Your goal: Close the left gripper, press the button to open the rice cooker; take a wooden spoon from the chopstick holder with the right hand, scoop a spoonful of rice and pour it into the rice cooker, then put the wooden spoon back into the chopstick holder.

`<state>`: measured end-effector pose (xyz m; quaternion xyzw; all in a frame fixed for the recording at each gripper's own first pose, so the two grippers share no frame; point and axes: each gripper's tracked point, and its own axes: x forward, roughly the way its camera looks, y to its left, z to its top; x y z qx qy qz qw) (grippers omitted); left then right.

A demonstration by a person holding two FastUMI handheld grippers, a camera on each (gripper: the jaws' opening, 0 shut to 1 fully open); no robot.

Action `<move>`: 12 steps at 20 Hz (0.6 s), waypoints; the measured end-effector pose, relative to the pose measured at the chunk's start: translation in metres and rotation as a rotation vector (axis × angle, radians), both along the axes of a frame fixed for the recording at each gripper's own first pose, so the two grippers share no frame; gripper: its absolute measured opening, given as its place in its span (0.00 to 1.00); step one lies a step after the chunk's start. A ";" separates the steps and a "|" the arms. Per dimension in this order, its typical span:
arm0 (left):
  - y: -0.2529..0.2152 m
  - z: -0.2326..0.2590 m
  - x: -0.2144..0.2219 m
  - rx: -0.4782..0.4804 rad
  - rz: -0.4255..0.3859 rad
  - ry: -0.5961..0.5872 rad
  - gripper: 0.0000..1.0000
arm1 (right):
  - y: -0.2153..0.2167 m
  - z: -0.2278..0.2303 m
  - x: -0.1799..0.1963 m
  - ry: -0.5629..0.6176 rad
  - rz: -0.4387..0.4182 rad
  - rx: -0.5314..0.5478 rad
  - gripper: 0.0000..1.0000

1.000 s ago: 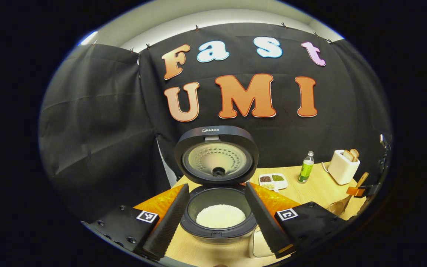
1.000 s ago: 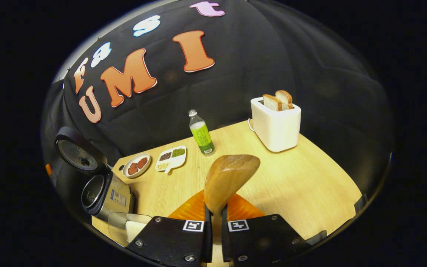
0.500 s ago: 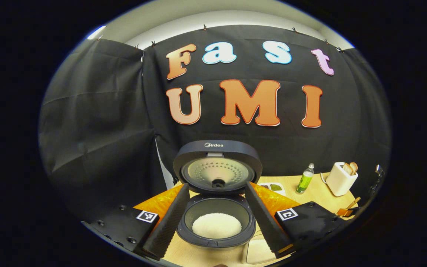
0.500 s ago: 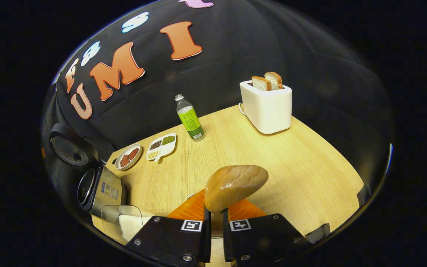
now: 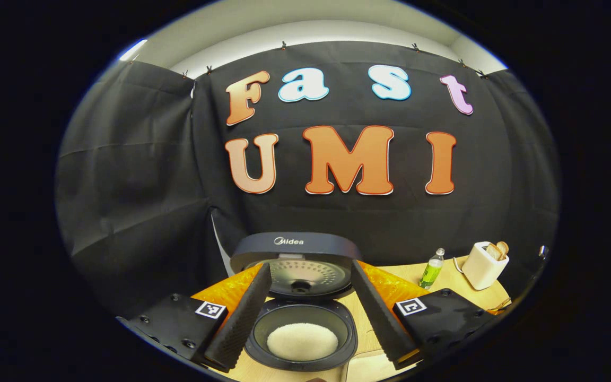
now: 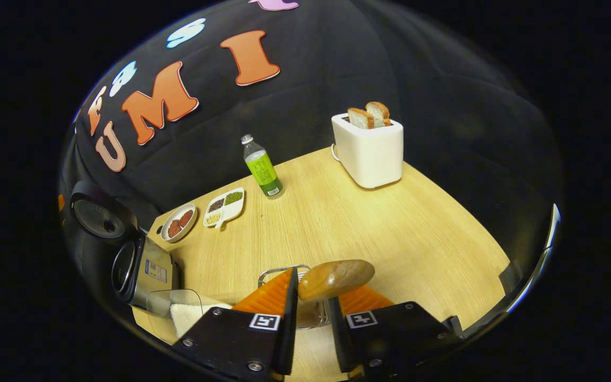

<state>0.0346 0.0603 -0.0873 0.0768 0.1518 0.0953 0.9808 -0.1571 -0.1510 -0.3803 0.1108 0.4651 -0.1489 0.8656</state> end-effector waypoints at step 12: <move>0.032 0.014 0.086 -0.031 0.050 0.058 0.94 | -0.036 0.108 0.024 -0.196 -0.019 -0.179 0.75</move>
